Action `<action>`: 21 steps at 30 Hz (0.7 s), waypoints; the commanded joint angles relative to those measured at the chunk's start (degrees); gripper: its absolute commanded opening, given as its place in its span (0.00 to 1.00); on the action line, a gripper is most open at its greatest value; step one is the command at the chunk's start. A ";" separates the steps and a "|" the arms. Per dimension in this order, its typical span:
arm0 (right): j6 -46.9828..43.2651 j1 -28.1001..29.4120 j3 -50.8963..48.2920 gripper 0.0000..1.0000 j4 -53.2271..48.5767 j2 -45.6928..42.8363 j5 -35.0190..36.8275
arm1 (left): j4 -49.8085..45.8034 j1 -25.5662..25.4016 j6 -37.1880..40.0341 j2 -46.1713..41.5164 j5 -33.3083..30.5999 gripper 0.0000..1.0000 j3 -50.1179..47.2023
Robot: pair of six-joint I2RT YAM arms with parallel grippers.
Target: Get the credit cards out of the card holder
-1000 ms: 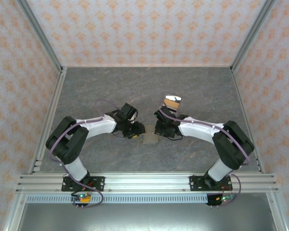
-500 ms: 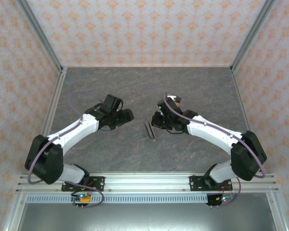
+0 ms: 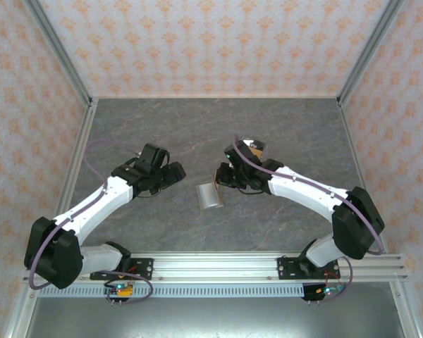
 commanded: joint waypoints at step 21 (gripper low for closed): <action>2.01 -8.69 -12.78 0.12 -1.88 -4.55 9.11 | 14.86 -15.47 1.48 26.95 11.23 0.33 14.91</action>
